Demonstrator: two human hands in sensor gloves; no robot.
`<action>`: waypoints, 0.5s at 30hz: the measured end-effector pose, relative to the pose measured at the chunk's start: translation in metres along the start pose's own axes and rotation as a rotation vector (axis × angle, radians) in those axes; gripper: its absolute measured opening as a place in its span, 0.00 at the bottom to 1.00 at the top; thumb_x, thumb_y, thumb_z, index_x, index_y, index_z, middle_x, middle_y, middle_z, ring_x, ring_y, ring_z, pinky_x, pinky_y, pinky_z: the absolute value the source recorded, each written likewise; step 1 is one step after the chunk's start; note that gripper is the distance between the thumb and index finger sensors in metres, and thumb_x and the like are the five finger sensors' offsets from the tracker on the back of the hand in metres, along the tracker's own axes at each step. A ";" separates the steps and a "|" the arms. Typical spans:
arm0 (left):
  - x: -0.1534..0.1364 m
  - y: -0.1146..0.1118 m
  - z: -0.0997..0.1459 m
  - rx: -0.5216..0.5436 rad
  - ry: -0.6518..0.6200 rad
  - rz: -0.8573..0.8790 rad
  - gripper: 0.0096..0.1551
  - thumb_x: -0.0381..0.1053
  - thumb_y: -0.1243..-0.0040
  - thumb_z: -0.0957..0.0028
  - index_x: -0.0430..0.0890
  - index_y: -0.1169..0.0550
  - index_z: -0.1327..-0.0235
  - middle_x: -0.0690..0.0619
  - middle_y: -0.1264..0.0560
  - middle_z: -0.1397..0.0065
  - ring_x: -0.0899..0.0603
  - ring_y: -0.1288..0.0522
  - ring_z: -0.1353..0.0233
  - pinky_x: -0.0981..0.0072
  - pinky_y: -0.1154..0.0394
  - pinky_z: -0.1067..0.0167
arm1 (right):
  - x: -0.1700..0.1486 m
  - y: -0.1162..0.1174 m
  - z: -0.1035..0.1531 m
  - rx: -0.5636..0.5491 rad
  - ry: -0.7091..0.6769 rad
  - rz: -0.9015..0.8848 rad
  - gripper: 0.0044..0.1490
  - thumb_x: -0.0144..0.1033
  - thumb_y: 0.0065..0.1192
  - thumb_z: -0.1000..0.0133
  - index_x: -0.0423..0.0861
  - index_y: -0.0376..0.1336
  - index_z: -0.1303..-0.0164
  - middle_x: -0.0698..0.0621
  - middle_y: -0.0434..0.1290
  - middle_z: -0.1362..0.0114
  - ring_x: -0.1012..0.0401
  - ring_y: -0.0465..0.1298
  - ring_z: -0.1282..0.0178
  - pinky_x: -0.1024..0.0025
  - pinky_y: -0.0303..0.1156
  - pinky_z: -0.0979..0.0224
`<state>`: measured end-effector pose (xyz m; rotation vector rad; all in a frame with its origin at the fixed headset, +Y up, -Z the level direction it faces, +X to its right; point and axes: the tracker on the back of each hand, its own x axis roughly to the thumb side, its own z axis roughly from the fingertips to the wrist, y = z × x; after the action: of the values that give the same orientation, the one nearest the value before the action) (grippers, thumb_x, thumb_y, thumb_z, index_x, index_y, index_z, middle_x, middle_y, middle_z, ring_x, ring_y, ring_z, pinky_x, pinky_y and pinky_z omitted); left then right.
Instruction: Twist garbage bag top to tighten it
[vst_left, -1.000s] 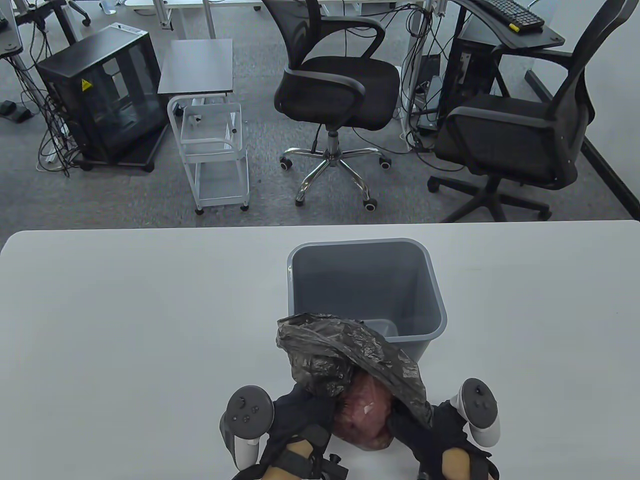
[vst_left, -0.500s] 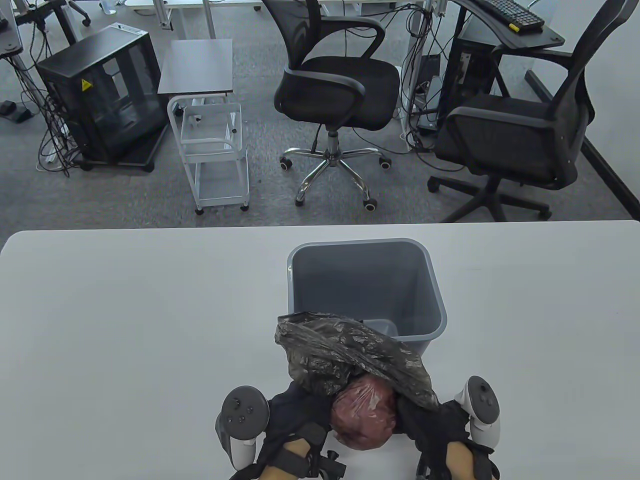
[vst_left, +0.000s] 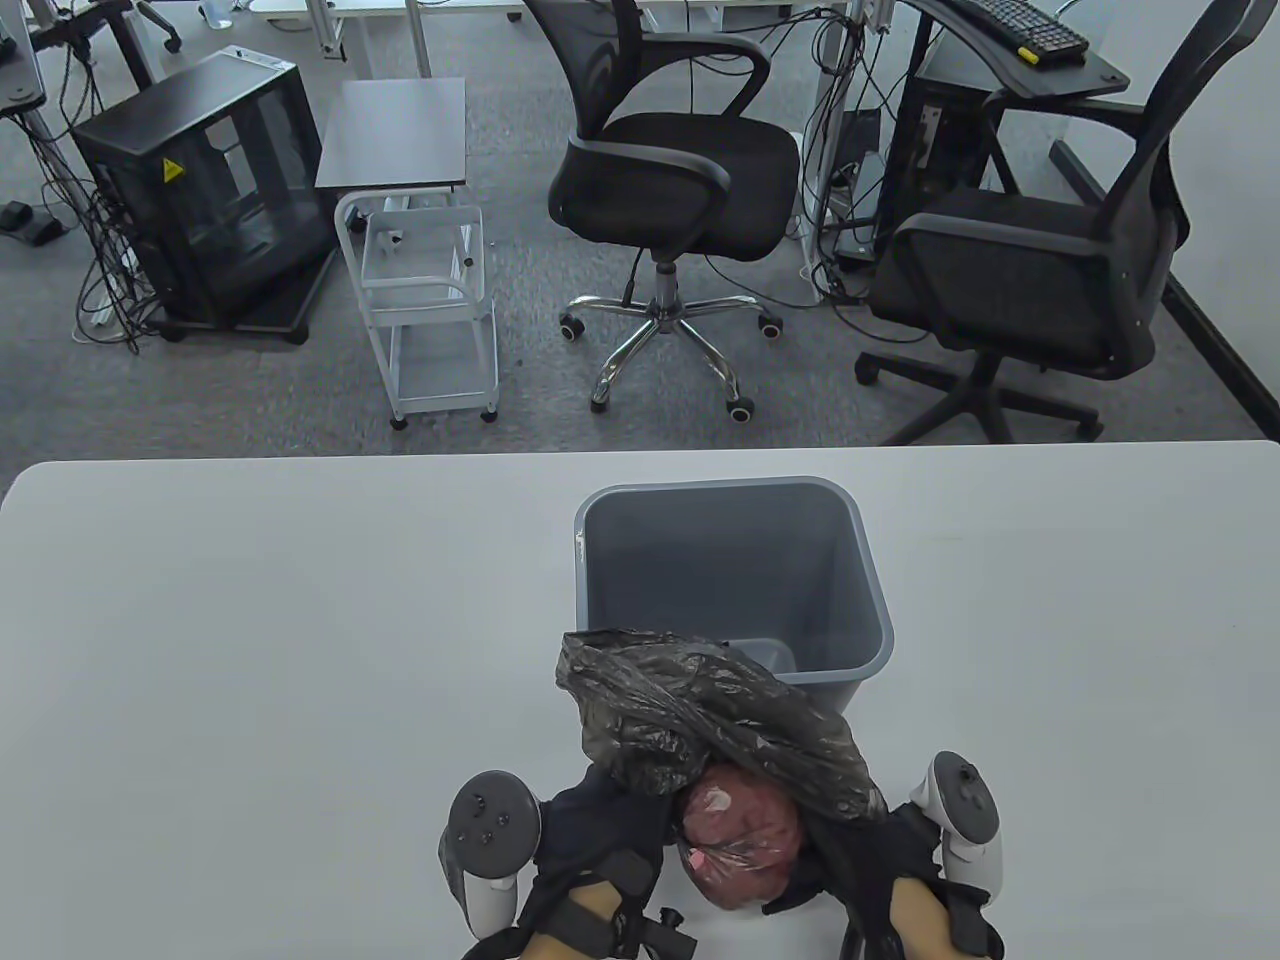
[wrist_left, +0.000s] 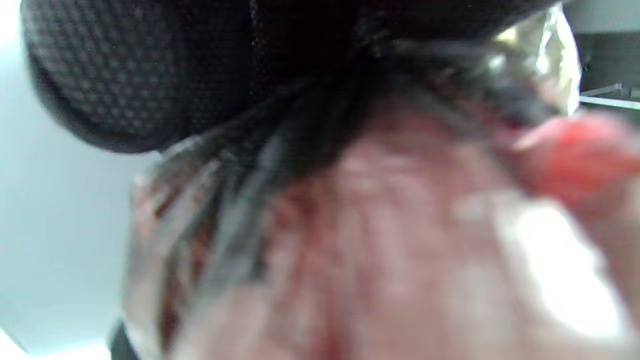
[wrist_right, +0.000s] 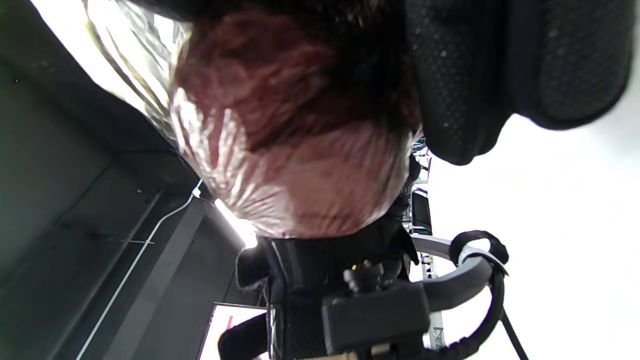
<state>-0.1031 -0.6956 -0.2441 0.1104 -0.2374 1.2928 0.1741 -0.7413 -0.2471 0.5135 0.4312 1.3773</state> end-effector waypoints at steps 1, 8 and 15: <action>0.001 0.001 0.000 0.005 0.000 -0.017 0.31 0.65 0.46 0.45 0.51 0.19 0.36 0.45 0.22 0.33 0.39 0.12 0.54 0.56 0.14 0.70 | 0.001 0.001 0.000 -0.001 -0.003 0.004 0.59 0.66 0.46 0.39 0.29 0.34 0.24 0.19 0.57 0.34 0.34 0.79 0.47 0.39 0.76 0.48; 0.001 -0.001 0.002 0.017 0.031 -0.019 0.31 0.64 0.45 0.45 0.49 0.18 0.37 0.44 0.20 0.36 0.45 0.10 0.64 0.61 0.13 0.79 | 0.009 0.015 -0.004 0.234 -0.086 0.137 0.73 0.76 0.53 0.42 0.39 0.19 0.26 0.27 0.28 0.25 0.25 0.44 0.26 0.23 0.47 0.32; -0.006 -0.008 0.000 -0.051 0.011 0.071 0.31 0.66 0.46 0.45 0.52 0.18 0.37 0.46 0.23 0.31 0.38 0.17 0.41 0.47 0.16 0.59 | 0.002 -0.001 -0.002 0.035 -0.032 0.022 0.63 0.68 0.48 0.39 0.32 0.28 0.25 0.22 0.51 0.28 0.31 0.73 0.41 0.37 0.73 0.42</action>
<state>-0.0972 -0.7034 -0.2453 0.0521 -0.2664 1.3570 0.1741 -0.7391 -0.2492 0.5702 0.4255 1.3833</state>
